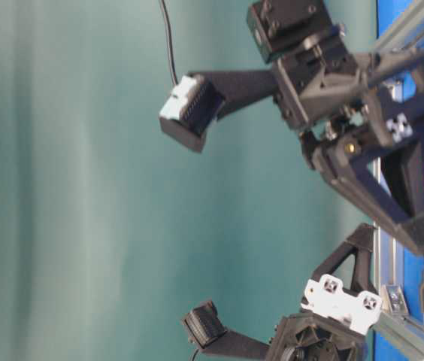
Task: Insert the wire through the string loop located on the left side.
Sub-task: 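Move the right gripper left to push the connector through the white zip-tie loop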
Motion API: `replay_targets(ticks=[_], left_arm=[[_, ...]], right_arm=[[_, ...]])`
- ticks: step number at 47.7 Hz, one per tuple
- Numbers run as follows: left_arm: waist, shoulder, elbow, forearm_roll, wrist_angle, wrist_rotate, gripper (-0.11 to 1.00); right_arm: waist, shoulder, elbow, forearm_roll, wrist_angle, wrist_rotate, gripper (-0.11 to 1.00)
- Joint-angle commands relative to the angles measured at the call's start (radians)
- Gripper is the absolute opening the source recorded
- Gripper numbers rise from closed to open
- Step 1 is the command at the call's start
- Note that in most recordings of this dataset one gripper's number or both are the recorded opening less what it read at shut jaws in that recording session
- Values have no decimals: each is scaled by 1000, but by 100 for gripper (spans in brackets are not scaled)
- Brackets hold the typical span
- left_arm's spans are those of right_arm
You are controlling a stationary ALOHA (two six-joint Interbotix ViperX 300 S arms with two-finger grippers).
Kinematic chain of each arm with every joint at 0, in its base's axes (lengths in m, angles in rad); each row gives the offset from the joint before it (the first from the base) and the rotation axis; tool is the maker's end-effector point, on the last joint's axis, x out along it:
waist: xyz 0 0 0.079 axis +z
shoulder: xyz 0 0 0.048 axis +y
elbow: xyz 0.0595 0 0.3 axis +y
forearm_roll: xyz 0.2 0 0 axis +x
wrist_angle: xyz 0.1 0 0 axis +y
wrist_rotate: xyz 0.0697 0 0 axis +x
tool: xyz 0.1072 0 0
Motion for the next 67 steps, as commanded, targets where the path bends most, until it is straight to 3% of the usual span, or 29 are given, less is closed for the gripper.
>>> replay_targets(ticks=[1,67], left_arm=[[3,-34,-6,3,-11,0,0],[2,-34,-6,3,-12,0,0]], right_arm=[[-2,-5,-41,-3,11,-2,0],[-2,25,-69,-3,37,-2,0]])
